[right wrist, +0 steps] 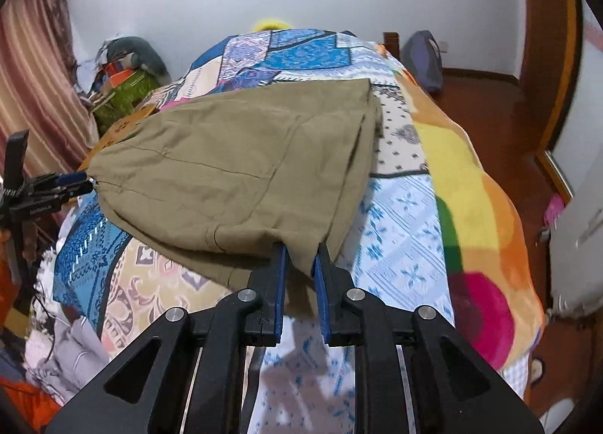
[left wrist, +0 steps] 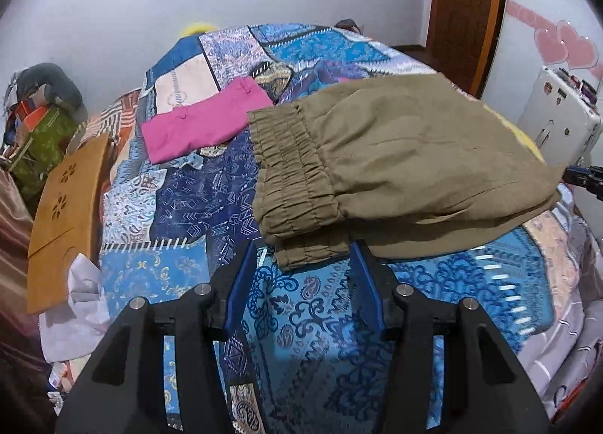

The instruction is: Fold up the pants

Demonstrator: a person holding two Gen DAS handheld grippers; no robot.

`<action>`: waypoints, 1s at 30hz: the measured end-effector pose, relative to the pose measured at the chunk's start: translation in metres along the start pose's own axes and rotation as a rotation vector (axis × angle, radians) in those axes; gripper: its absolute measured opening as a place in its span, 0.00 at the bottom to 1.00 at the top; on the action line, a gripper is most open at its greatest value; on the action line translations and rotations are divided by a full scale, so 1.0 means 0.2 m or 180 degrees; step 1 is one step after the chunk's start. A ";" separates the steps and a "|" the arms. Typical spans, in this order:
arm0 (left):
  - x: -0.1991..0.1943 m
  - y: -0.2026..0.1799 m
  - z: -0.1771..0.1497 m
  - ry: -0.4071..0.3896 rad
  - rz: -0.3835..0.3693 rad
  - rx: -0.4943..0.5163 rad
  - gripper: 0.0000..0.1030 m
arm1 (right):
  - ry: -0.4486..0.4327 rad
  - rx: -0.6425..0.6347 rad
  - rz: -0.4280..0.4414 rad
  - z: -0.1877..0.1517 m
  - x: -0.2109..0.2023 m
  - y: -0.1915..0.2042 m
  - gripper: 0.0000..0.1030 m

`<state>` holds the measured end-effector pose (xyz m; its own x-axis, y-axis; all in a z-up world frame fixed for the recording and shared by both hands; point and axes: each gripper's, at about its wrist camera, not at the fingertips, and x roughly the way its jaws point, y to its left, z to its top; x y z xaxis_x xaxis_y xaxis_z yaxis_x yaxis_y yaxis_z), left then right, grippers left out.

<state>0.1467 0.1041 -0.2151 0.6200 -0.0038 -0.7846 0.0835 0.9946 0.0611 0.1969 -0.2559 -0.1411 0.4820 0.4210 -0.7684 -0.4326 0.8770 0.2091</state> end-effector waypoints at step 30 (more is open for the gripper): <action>0.09 -0.52 0.22 -0.0004 -0.0376 0.1092 0.59 | -0.0002 -0.0886 0.0479 0.10 0.23 0.60 0.45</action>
<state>0.1823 -0.0029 -0.2082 0.5914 -0.1170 -0.7979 0.4115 0.8947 0.1738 0.1823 -0.1277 -0.1395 0.3970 0.5414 -0.7411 -0.6910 0.7078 0.1468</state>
